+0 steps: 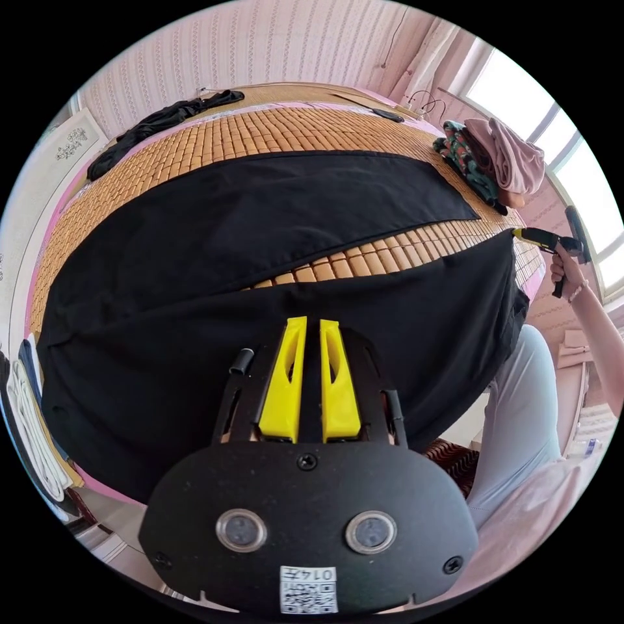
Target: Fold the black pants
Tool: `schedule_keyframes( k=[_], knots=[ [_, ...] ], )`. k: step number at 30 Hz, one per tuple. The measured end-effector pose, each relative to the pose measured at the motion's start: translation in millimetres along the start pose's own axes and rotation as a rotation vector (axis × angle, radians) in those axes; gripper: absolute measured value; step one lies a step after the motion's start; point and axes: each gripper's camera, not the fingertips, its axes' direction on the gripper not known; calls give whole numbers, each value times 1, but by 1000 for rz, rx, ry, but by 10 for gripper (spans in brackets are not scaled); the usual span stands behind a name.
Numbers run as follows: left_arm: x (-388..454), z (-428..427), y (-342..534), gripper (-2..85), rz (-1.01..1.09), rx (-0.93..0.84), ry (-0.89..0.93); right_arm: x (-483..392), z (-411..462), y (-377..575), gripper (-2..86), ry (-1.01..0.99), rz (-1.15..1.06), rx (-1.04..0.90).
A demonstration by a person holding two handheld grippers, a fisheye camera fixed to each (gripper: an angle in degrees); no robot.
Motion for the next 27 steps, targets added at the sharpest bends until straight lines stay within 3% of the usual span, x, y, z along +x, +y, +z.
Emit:
schedule_keyframes(
  k=[13, 16, 23, 27],
  knots=[
    [14, -18, 16, 46, 19, 64, 97, 20, 24, 62, 50, 95, 46, -214],
    [32, -13, 30, 46, 86, 21, 120, 32, 34, 78, 16, 107, 71, -292],
    [38, 3, 51, 47, 88, -52, 123, 55, 20, 105, 6, 88, 121, -265],
    [31, 2, 56, 42, 82, -57, 124, 56, 19, 104, 48, 43, 128, -205]
  ],
)
